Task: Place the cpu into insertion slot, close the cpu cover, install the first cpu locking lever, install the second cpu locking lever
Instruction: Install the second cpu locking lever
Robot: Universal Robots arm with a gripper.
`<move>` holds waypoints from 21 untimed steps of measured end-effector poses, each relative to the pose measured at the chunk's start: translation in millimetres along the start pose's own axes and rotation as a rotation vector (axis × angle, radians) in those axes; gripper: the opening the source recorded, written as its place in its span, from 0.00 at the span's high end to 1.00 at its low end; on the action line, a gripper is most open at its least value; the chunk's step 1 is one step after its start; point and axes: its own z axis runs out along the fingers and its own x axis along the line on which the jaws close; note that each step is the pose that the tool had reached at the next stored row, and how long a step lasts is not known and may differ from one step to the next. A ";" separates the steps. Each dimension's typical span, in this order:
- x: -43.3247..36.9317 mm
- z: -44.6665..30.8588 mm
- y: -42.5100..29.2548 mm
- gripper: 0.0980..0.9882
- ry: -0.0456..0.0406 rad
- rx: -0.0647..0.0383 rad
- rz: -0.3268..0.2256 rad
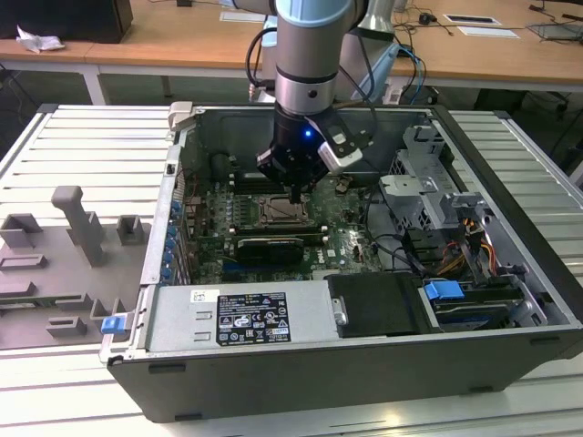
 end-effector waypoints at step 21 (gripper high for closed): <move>1.4 -0.4 -14.6 0.99 0.0000 0.000 0.000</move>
